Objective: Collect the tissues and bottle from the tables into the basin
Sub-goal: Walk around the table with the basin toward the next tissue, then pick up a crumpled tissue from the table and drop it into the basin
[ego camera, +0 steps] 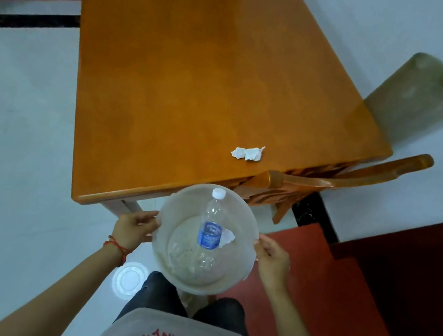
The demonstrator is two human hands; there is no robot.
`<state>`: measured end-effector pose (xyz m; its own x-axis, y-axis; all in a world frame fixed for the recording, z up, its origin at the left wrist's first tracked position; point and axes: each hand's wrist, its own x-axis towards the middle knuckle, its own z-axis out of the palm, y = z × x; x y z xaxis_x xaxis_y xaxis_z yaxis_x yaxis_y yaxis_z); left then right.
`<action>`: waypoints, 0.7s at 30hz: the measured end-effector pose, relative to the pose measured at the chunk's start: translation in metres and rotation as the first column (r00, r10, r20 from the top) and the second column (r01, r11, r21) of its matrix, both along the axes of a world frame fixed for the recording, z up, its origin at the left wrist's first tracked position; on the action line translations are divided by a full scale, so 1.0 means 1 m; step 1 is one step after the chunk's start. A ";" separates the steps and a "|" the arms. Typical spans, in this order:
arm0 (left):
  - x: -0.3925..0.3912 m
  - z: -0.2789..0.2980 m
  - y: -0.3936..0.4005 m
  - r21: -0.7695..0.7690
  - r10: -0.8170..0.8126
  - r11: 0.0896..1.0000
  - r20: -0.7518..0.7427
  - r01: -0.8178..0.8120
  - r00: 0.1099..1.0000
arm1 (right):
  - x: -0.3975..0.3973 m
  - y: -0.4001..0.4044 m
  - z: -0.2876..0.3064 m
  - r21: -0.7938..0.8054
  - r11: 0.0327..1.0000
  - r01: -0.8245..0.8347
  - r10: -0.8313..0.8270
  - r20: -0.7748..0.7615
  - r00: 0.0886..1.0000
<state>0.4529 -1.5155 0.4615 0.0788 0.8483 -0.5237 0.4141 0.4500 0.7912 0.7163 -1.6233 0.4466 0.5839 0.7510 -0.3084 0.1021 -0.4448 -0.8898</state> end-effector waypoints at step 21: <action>0.016 -0.006 -0.019 0.035 0.189 0.982 -0.067 -0.187 0.980 | 0.037 0.045 0.057 -0.084 0.861 -0.501 0.502 0.293 0.814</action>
